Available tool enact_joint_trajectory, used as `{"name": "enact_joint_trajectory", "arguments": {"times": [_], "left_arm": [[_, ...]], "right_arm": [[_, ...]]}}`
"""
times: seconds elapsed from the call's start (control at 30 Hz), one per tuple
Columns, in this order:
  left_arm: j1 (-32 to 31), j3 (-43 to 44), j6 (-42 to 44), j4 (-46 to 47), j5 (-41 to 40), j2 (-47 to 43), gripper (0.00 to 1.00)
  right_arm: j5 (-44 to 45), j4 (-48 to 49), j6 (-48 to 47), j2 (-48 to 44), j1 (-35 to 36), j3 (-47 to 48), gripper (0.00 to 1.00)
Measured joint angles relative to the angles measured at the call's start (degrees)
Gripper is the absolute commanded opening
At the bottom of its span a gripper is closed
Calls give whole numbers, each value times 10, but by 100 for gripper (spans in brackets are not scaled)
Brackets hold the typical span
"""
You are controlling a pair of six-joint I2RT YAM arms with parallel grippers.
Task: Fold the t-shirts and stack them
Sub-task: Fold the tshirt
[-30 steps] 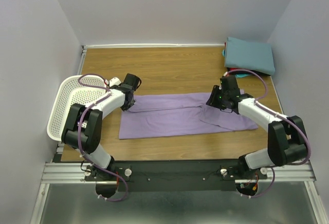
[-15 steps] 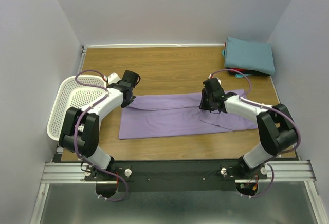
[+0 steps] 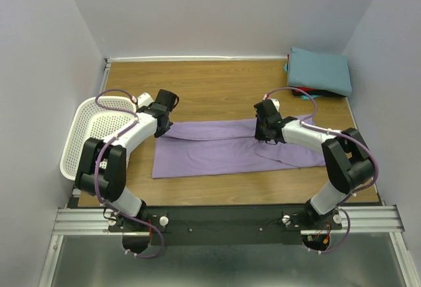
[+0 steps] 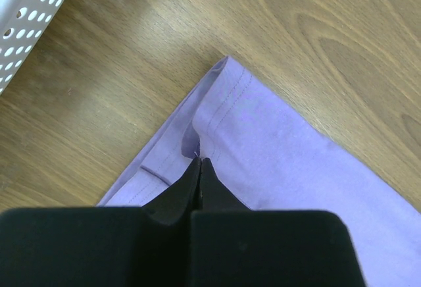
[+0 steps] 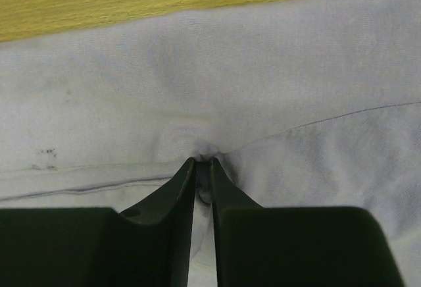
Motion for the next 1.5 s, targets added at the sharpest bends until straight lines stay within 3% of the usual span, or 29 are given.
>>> {"name": "enact_joint_trajectory", "arguments": {"times": [0.37, 0.63, 0.77, 0.93, 1.23, 1.5], "left_arm": [[6, 7, 7, 0, 0, 0, 0], [16, 11, 10, 0, -1, -8, 0], [17, 12, 12, 0, -1, -9, 0], [17, 12, 15, 0, -1, -9, 0], [25, 30, 21, 0, -1, -9, 0], [29, 37, 24, 0, -1, -9, 0]], "right_arm": [[17, -1, 5, -7, 2, 0, 9], [19, -1, 5, -49, 2, 0, 6], [19, -1, 4, -52, 2, 0, 18], [16, -1, 4, -49, 2, 0, 24], [12, -1, 0, -19, 2, 0, 26], [12, -1, 0, 0, 2, 0, 34]]}}
